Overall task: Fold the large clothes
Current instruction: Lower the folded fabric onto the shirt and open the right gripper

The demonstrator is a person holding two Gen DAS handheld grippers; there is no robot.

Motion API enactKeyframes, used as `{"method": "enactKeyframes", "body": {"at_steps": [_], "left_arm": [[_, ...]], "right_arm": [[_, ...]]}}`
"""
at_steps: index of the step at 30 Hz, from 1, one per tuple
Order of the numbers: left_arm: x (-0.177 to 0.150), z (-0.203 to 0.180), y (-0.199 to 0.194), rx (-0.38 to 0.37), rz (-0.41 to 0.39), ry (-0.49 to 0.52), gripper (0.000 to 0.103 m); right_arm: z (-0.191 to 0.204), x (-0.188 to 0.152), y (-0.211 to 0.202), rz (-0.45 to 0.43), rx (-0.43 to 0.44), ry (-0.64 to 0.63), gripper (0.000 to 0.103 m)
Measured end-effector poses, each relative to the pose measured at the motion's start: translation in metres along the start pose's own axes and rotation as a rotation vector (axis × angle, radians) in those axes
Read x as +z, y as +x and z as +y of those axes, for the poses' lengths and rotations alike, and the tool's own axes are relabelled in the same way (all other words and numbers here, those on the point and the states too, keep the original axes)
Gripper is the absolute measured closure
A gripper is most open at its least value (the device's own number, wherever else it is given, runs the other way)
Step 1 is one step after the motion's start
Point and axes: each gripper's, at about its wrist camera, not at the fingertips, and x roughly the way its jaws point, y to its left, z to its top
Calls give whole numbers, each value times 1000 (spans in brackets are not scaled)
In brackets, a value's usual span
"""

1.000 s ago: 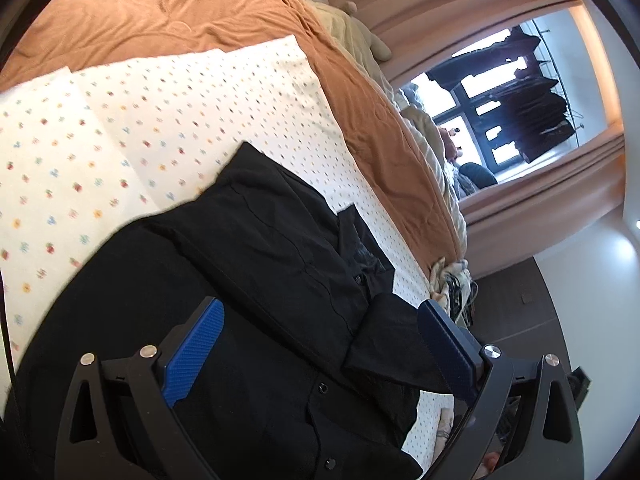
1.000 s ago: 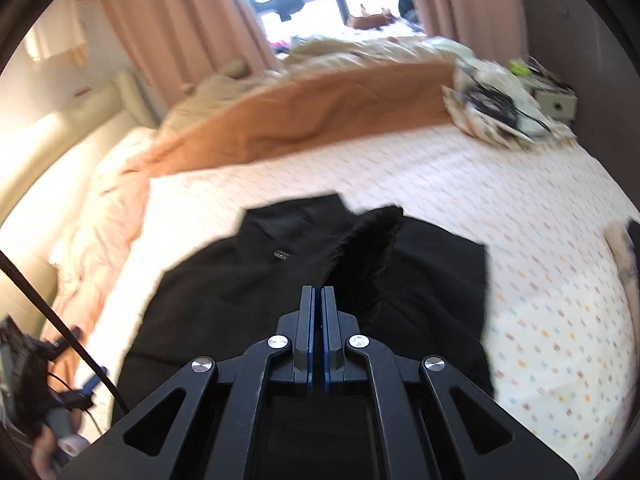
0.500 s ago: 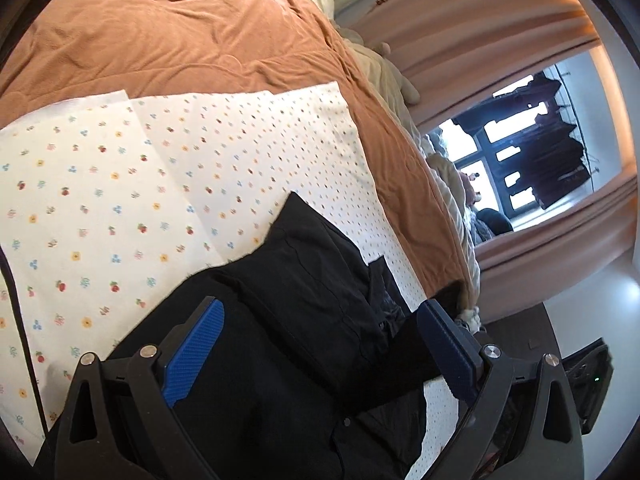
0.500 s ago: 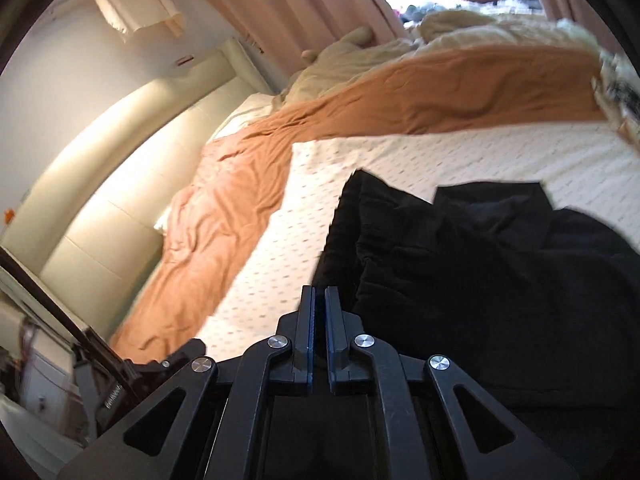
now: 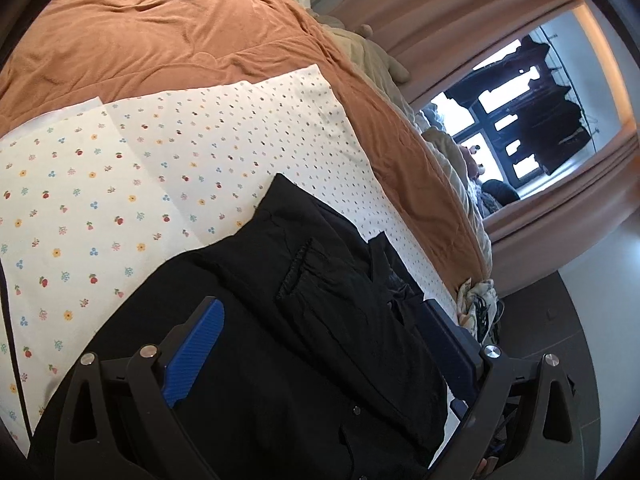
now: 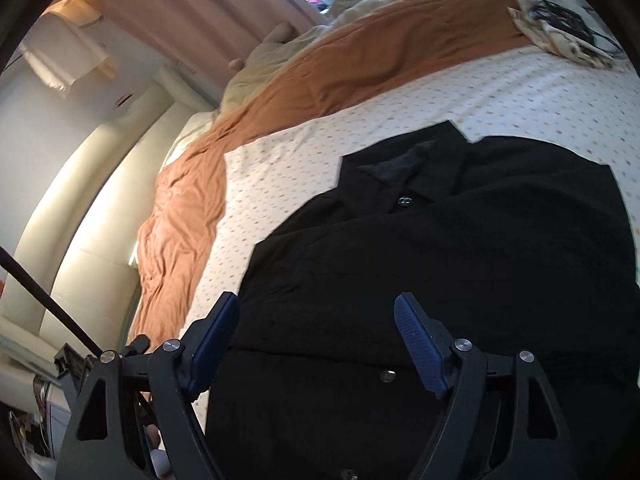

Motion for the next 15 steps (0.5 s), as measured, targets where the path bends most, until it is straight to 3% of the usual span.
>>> {"method": "enactKeyframes", "body": {"at_steps": [4, 9, 12, 15], "left_arm": [[-10, -16, 8, -7, 19, 67, 4], [-18, -25, 22, -2, 61, 121, 4], [-20, -28, 24, 7, 68, 138, 4], [-21, -30, 26, 12, 73, 151, 4]], "right_arm": [[-55, -3, -19, -10, -62, 147, 24], [-91, -7, -42, -22, -127, 194, 25], [-111, -18, -46, 31, -125, 222, 37], [-124, -16, -41, 81, -123, 257, 41]]}}
